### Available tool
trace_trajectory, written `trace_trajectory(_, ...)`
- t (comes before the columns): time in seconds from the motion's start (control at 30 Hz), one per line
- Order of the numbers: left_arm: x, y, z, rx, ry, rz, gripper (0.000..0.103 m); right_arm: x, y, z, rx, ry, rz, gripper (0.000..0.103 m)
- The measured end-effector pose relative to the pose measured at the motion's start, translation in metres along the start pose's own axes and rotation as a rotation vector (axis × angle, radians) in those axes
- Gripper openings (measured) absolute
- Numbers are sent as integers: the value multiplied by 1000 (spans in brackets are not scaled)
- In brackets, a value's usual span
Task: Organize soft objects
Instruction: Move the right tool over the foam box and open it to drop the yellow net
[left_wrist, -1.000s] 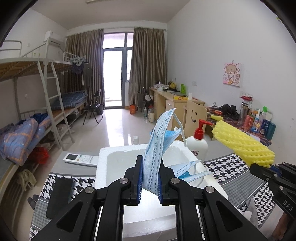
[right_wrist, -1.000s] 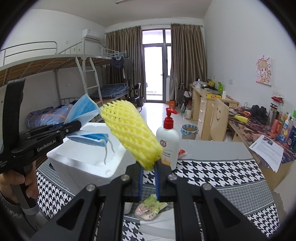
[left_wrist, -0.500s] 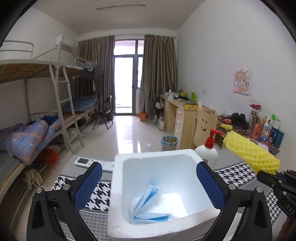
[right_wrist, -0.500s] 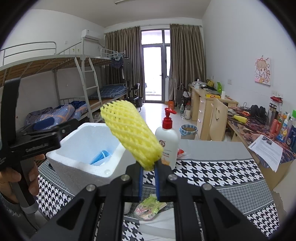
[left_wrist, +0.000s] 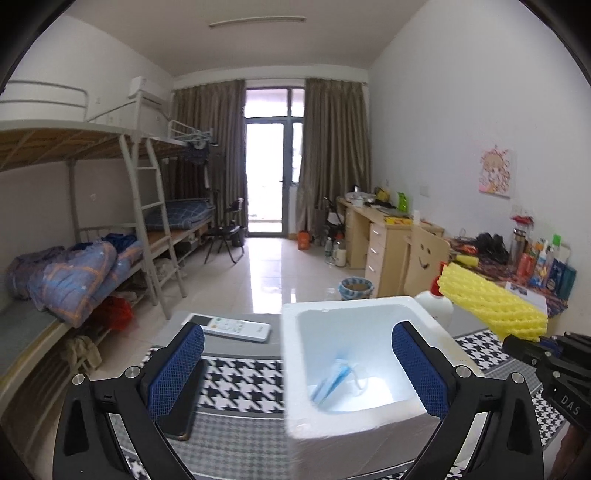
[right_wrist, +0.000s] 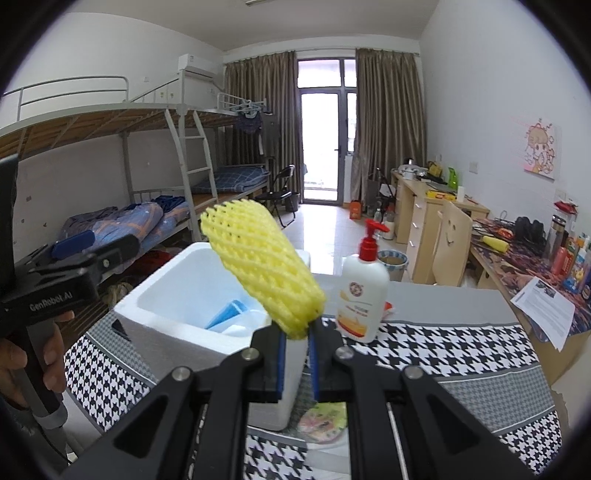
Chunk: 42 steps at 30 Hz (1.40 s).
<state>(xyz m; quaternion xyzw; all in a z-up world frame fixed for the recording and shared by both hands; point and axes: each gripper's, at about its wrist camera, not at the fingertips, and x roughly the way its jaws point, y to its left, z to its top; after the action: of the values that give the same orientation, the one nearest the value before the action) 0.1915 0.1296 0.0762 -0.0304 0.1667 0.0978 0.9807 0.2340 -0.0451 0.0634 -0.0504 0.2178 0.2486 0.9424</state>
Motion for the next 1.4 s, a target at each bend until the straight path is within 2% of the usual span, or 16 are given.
trace_trajectory(0.2, -11, 21, -2, -6, -8, 63, 102, 7, 20, 3, -23, 3, 46, 14)
trace_trajectory(0.57, -23, 42, -14, -12, -2, 113, 102, 21, 47, 7, -57, 18, 105, 14)
trace_trajectory(1.23, -21, 45, -15, -21, -2, 87, 102, 56, 49, 15, -44, 84, 49, 15)
trace_trajectory(1.27, -20, 45, -15, -21, -1, 86, 102, 57, 50, 15, -43, 89, 49, 20)
trace_trajectory(1.33, -19, 44, -15, -21, 1, 82, 102, 55, 49, 15, -35, 84, 46, 41)
trace_trajectory(1.37, -18, 44, -15, -21, 1, 80, 102, 53, 48, 14, -33, 73, 45, 58)
trace_trajectory(1.4, -18, 44, -15, -21, 2, 79, 102, 50, 48, 15, -31, 57, 45, 69)
